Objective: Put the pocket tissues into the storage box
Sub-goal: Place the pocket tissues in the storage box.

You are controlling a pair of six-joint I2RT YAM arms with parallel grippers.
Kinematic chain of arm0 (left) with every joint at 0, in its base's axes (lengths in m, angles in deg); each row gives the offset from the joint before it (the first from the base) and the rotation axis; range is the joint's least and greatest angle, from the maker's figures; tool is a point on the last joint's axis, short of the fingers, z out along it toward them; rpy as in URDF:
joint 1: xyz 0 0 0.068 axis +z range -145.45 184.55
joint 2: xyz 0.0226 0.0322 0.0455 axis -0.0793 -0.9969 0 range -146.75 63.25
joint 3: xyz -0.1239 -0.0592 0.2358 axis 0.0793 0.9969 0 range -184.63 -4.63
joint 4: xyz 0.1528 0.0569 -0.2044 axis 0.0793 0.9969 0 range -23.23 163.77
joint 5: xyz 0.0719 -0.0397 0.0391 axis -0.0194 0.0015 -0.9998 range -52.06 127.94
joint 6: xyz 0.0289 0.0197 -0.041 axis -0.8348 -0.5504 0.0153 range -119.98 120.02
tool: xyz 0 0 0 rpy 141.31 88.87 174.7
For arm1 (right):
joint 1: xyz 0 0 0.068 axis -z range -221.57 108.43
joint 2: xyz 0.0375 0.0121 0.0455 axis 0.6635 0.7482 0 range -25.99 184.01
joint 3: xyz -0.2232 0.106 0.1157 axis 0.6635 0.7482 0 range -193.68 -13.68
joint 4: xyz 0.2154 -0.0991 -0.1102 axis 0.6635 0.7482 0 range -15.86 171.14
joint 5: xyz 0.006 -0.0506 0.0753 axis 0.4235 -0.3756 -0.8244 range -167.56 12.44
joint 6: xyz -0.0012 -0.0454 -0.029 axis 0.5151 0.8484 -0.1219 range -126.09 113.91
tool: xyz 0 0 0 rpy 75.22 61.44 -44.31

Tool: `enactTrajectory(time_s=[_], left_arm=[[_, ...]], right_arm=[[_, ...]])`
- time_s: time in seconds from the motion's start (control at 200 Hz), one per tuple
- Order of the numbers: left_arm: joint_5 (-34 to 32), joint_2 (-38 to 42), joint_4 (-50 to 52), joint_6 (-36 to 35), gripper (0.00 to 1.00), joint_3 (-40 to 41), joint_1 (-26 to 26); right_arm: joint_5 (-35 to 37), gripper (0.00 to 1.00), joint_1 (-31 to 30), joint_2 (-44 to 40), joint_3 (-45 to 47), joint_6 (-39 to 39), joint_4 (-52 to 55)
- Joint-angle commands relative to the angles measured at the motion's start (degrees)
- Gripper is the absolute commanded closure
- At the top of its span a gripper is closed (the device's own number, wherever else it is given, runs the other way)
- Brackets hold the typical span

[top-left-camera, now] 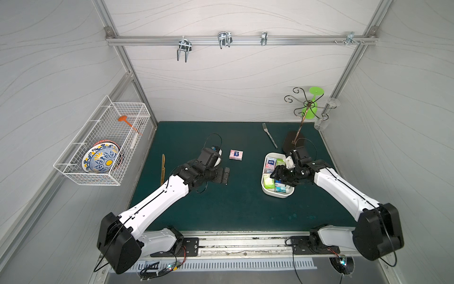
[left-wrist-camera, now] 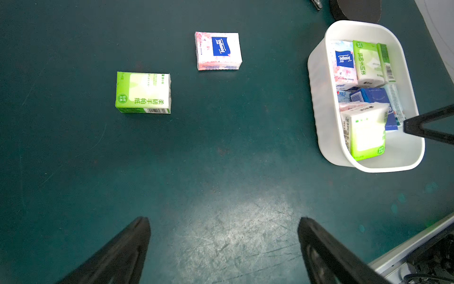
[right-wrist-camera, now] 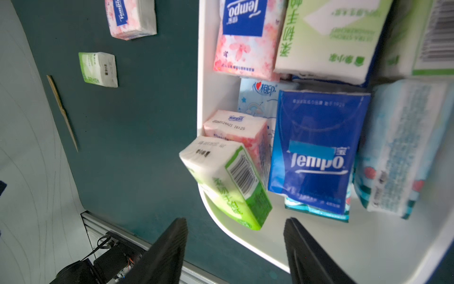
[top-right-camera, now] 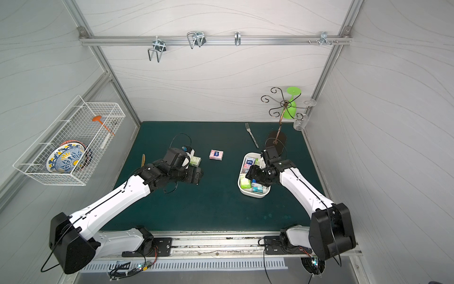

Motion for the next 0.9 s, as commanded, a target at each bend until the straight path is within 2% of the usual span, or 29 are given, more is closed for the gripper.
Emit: enactTrajectory(time_s=[0.0, 0.12, 0.235, 0.4, 0.6, 0.895], left_arm=[[0.3, -1.1, -1.8, 0.3, 0.02, -1.5, 0.3], [0.8, -1.9, -1.7, 0.3, 0.02, -2.4, 0.3], [0.7, -1.9, -1.4, 0.3, 0.02, -2.7, 0.3], [0.5, -1.6, -1.2, 0.4, 0.02, -2.4, 0.3], [-0.3, -1.0, -0.7, -0.1, 0.02, -2.4, 0.3], [-0.6, -0.6, -1.0, 0.4, 0.02, -1.4, 0.3]], right_arm=[[1.8, 0.32, -0.4, -1.7, -0.4, 2.2, 3.4], [-1.7, 0.4, -0.9, -1.8, 0.4, 2.2, 1.7], [-3.1, 0.62, -4.9, -1.7, 1.2, 0.7, 0.2], [-2.4, 0.74, -8.7, -0.2, 4.9, -3.3, -3.6], [4.0, 0.75, -8.7, 1.4, 5.9, -4.6, -5.7], [3.4, 0.72, -9.0, 3.7, 5.9, -4.6, -6.6]])
